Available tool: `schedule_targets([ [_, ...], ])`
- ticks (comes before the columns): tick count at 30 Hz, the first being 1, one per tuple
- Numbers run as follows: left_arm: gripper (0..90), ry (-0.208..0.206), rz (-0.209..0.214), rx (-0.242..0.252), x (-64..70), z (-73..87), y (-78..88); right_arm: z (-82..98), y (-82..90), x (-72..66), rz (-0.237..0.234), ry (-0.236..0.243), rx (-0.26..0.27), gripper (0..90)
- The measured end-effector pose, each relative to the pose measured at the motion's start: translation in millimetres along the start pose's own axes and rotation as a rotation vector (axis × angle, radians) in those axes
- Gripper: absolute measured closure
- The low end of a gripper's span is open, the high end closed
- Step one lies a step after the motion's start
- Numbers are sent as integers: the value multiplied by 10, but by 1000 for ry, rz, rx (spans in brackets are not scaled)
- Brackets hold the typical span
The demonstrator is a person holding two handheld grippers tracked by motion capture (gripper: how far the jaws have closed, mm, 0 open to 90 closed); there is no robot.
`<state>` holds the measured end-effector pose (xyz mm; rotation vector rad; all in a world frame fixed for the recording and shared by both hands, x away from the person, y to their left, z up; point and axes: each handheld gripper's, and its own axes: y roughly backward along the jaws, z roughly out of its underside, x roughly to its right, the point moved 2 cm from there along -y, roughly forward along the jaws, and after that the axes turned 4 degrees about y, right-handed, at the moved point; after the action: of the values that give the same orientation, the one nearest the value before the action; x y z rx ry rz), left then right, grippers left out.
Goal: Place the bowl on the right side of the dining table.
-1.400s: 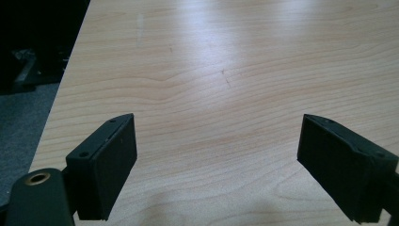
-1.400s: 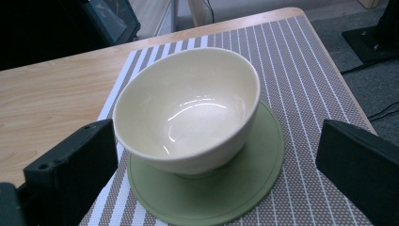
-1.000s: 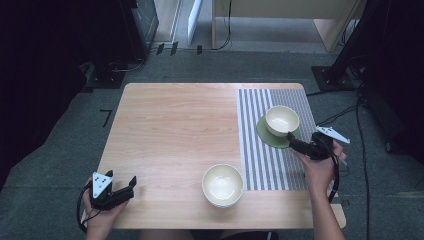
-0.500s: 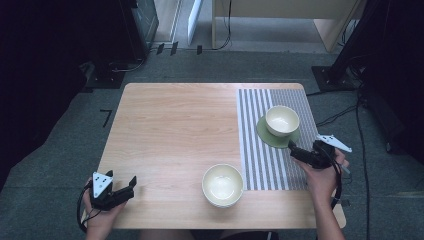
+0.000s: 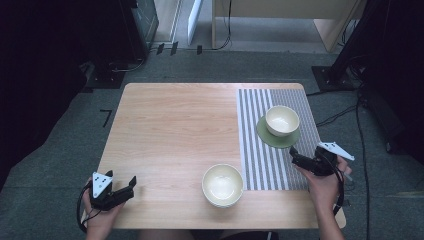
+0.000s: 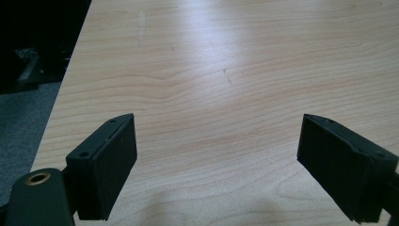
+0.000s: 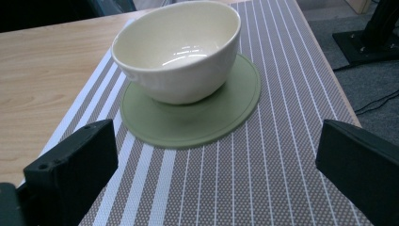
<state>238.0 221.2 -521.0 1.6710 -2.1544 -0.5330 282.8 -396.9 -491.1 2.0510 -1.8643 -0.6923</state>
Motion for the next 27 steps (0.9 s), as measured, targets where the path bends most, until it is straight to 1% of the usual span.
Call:
schedule_targets([
  [6,123,-2,0,0,2,1,2,79,43,8,0,11,-13,0],
  [16,124,-1,-2,2,3,2,2,169,137,67,9,18,-16,0],
  [21,123,0,-1,2,1,1,2,218,169,92,12,11,-20,0],
  [25,123,-2,-1,2,2,1,2,272,186,108,16,19,-28,0],
  [27,124,-2,0,3,2,2,2,301,199,116,15,15,-30,0],
])
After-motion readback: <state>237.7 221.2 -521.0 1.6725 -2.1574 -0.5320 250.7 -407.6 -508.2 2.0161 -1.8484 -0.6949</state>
